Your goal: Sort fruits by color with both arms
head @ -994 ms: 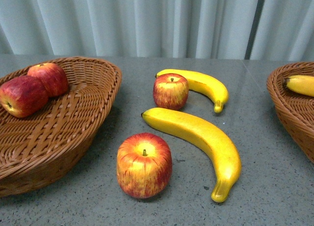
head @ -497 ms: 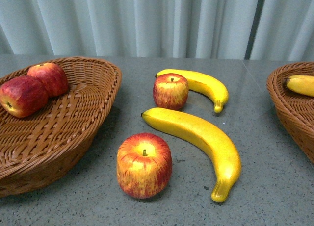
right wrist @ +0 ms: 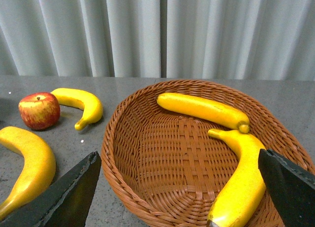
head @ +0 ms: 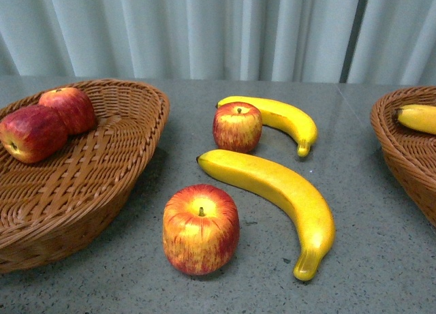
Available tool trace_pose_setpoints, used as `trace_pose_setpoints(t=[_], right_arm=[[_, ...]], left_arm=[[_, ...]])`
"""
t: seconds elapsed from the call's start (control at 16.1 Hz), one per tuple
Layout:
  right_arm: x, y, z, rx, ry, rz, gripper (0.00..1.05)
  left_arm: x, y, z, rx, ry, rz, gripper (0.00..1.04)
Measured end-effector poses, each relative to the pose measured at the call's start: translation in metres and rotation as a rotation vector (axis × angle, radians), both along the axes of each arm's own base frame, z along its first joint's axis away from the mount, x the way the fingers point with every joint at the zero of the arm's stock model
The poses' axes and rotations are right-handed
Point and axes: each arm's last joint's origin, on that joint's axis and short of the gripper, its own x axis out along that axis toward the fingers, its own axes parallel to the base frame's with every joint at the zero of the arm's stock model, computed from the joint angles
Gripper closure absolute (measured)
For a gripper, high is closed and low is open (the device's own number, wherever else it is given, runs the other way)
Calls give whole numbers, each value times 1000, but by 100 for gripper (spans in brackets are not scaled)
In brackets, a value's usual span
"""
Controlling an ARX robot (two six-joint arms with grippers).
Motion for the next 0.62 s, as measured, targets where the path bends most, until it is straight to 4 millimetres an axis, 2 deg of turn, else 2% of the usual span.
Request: trace_pose_setpoints(t=[0.12,0.19,0.25,0.37,0.62], right_arm=[[0,0,0,0,0,0,7],[0,0,0,0,0,0,7],[0,0,0,0,0,0,7],[0,0,0,0,0,0,7],[0,0,0,0,0,0,7]], left_arm=[[32,-26,0,102,59,-244,7],[51,-50,-9,175,140,-448,7],[60,-68,-21,211,199,-590,7],[71,-85,-45,250,276,-682,7],[94,-89,-66,258,316,-680,7]])
